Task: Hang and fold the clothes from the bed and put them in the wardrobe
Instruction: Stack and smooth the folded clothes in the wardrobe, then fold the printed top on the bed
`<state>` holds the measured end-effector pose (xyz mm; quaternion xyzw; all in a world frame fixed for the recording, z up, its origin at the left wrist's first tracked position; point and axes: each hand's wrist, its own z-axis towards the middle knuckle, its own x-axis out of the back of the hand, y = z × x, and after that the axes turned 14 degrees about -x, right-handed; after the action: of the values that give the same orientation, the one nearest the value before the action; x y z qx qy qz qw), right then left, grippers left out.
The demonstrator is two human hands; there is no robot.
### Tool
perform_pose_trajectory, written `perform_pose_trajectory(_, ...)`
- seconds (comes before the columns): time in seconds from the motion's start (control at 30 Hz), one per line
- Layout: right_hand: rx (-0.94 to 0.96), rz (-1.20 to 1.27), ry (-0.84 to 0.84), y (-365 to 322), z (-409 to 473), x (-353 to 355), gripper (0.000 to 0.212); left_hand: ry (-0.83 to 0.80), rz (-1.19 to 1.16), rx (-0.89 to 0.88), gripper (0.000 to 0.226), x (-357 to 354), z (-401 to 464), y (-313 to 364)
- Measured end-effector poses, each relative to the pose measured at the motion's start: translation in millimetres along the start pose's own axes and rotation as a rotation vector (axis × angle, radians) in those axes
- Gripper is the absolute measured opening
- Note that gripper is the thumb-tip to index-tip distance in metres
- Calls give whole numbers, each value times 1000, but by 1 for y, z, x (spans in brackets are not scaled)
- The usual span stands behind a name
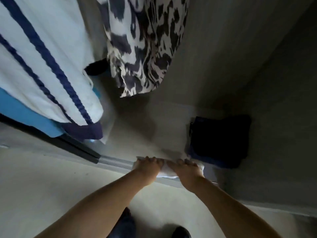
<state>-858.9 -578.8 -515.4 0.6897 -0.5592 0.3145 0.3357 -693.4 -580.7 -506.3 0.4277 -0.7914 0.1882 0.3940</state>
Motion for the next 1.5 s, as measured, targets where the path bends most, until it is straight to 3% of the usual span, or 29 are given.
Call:
perform_pose_trajectory(0.23, -38, 85, 40, -36, 147, -86, 57, 92, 169, -53, 60, -89, 128, -72)
perform_pose_trajectory(0.43, -93, 89, 319, -17, 254, -96, 72, 330, 208, 18, 61, -98, 243, -118)
perform_pose_trajectory(0.53, -129, 99, 376, -12, 286, -118, 74, 437, 215, 7, 56, -118, 280, -125)
perform_pose_trajectory(0.6, -148, 101, 297, -13, 294, -138, 75, 428, 189, -21, 56, -141, 294, -124)
perform_pose_trajectory(0.73, -135, 124, 30, -15, 291, -178, 68, 228, 16, -51, 64, -187, 302, -117)
perform_pose_trajectory(1.0, -156, 132, 11, -18, 306, -192, 73, 247, -71, -89, 78, -196, 319, -130)
perform_pose_trajectory(1.1, -139, 109, -63, -12, 299, -179, 76, 96, -138, -80, 92, -185, 303, -128)
perform_pose_trajectory(1.2, -127, 191, -99, -10, 266, -144, 76, -21, -219, -69, 85, -153, 266, -110)
perform_pose_trajectory(1.4, -196, 335, 27, -4, 161, -46, 43, 288, -378, -92, 39, -33, 180, -53)
perform_pose_trajectory(1.5, -252, 354, 31, 7, 103, -4, 36, 336, -394, -97, 29, 19, 135, -32)
